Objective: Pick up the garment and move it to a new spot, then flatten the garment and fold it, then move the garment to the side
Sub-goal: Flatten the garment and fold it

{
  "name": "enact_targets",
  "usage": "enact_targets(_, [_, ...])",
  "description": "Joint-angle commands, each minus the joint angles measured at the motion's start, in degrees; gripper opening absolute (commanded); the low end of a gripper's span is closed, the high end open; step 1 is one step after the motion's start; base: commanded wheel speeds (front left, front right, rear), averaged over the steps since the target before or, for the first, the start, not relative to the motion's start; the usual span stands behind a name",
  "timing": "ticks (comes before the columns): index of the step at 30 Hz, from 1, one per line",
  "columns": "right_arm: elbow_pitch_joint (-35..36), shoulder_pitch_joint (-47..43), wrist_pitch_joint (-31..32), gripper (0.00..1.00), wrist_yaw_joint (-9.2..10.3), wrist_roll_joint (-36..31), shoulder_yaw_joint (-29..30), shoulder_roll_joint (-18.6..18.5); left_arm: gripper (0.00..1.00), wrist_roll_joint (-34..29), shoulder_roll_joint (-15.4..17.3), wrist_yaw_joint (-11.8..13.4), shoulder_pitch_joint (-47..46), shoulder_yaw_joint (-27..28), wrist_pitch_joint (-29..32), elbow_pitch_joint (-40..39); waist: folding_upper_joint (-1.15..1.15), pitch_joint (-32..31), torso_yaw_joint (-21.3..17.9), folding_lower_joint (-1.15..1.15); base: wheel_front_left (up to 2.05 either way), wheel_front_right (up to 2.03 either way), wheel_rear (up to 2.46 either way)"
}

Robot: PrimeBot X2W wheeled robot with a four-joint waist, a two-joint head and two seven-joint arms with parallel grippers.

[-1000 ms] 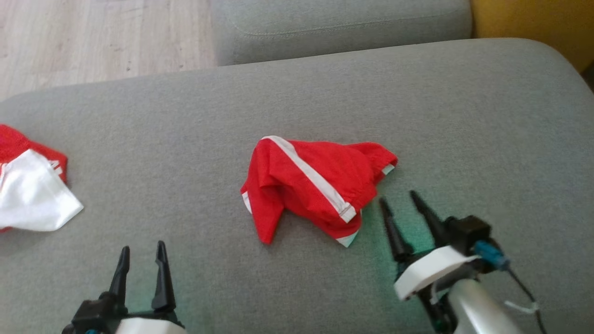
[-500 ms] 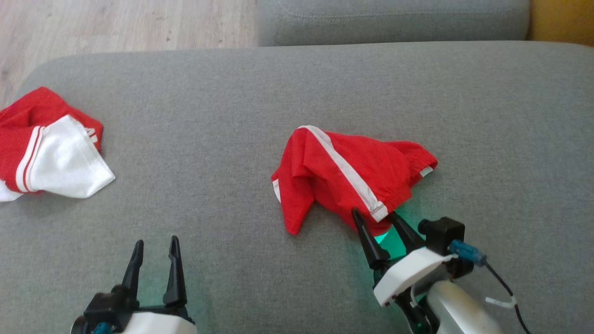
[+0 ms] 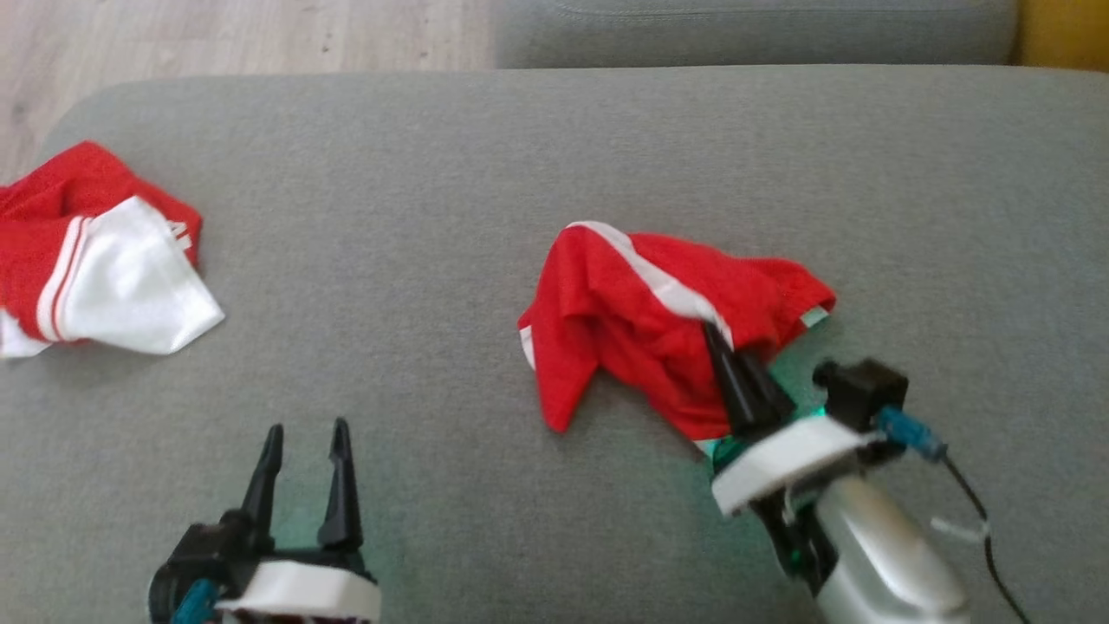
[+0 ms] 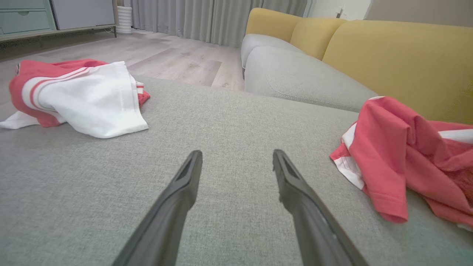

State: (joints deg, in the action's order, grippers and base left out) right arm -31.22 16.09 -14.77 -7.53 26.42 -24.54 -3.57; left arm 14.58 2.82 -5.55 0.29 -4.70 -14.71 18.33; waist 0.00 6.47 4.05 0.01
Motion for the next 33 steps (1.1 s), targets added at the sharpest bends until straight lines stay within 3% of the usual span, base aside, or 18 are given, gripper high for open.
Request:
enact_targets(1, [3.25,5.35,-0.23,0.0,0.04,-1.77,-0.48,0.66,1.0,0.64,0.06,-0.06,-2.84,0.68,-0.29,-1.36,0.0,0.41,1.65,-0.01,0.0,0.0,0.0])
enact_targets(11, [6.27,30.58,-0.23,0.0,0.04,-7.06,-0.5,-2.07,1.0,3.56,0.06,0.08,-2.78,-4.75,-0.29,0.88,0.0,-1.65,14.48,-0.01,0.0,0.0,0.0])
enact_targets(15, [8.03,35.76,-0.23,0.0,0.04,-6.68,-1.29,-2.12,1.0,3.4,0.06,0.31,-1.46,-4.79,-0.29,1.6,0.0,-2.36,16.96,-0.01,0.0,0.0,0.0])
enact_targets(22, [8.39,31.63,-0.23,0.0,0.04,-4.77,-2.05,-4.01,1.0,2.76,0.06,0.45,0.8,-2.58,-0.29,1.3,0.0,-2.53,13.66,-0.01,0.0,0.0,0.0])
enact_targets(33, [-4.25,9.66,-0.23,0.0,0.04,-1.81,0.08,-11.77,1.0,2.47,0.06,-0.69,-2.64,-4.17,-0.29,0.23,0.0,-0.2,4.39,-0.01,0.0,0.0,0.0])
